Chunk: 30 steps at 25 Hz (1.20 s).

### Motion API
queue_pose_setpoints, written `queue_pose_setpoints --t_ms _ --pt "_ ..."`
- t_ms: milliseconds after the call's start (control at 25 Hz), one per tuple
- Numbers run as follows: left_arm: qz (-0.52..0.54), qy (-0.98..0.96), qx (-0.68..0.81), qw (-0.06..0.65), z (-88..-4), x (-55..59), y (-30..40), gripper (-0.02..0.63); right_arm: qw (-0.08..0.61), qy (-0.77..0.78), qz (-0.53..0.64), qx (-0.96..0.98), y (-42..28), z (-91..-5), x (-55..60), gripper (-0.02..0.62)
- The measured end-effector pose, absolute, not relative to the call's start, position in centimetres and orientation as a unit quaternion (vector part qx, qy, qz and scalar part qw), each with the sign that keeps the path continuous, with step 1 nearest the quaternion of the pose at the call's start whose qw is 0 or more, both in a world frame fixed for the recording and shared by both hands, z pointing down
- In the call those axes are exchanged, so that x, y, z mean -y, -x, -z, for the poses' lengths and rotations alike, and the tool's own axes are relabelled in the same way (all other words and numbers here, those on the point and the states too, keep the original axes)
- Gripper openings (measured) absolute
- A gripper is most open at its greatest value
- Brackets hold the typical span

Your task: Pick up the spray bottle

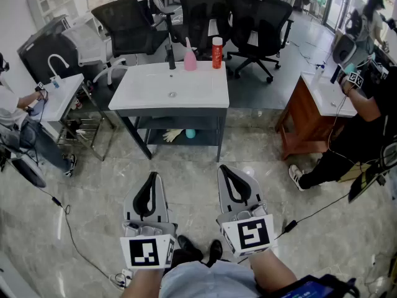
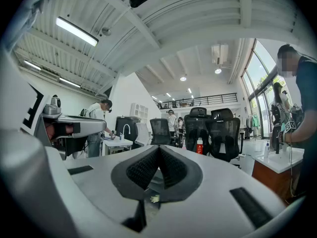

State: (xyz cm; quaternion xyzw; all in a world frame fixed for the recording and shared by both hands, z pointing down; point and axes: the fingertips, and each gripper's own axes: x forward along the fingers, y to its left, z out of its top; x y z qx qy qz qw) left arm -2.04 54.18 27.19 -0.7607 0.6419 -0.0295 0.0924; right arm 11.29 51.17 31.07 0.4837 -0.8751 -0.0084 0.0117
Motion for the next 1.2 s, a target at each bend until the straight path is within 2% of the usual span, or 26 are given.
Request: queue_pose_setpoints --t_ms 680,1200 --pt "0.035 0.748 -0.658 0.076 -28.4 -53.8 1.2 0.015 0.017 -0.487 -0.013 0.873 -13.8 -32.1 -49.5 0.015" --pt "0.042 0.755 -0.651 0.062 -30.3 -41.7 5.7 0.015 0.036 -0.492 -0.029 0.869 -9.6 -34.5 -37.9 0.015"
